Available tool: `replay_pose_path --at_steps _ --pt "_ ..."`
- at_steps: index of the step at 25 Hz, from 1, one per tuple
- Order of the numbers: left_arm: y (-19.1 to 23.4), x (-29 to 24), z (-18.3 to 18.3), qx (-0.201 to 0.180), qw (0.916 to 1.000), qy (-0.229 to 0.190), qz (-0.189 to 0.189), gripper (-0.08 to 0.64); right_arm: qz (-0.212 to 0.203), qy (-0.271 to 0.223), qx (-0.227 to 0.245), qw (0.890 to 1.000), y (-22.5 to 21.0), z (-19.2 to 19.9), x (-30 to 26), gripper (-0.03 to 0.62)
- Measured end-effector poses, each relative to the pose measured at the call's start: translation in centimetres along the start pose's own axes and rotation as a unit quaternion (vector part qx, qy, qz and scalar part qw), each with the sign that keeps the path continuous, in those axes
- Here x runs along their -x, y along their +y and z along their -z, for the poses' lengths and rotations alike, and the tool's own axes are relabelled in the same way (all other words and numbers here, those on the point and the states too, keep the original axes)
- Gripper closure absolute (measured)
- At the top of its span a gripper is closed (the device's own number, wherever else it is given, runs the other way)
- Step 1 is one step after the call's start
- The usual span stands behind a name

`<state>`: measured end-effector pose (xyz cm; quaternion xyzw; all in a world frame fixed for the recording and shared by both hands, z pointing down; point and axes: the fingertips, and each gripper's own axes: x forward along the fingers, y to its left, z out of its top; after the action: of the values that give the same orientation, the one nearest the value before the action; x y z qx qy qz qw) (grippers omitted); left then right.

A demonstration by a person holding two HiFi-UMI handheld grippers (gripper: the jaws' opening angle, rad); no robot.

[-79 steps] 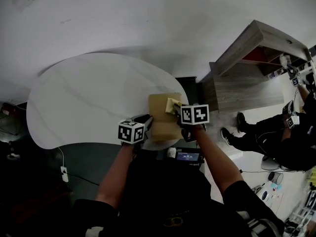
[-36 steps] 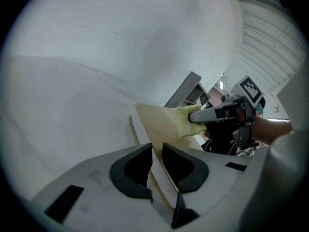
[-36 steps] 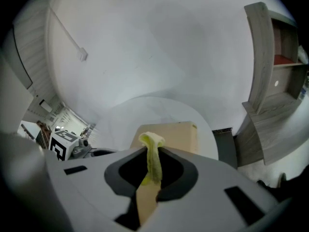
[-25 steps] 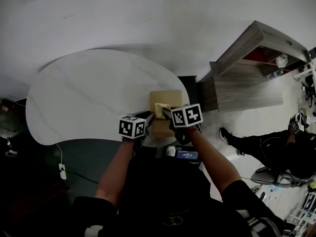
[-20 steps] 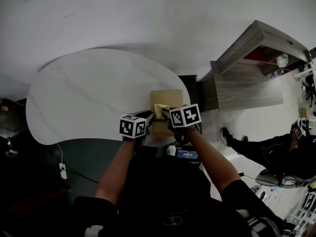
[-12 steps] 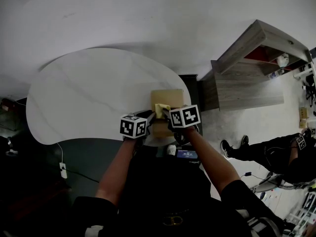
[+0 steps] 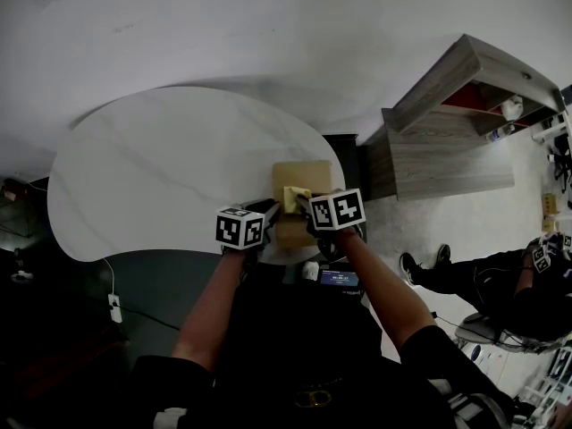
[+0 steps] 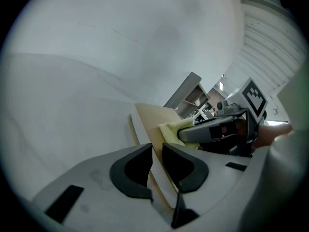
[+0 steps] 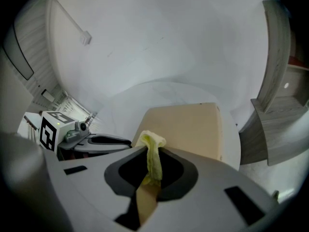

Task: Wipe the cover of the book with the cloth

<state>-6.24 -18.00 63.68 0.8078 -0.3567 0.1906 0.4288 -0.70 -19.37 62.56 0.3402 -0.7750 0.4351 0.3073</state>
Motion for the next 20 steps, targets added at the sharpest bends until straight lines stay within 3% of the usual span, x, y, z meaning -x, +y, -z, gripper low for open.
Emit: replay_pose_path --at_steps 20 --pt "0.1 0.1 0.0 -0.002 1.0000 0.000 -0.005 0.492 0.038 -0.021 -0.034 0.999 -5.2 0.8 3.7 0.505"
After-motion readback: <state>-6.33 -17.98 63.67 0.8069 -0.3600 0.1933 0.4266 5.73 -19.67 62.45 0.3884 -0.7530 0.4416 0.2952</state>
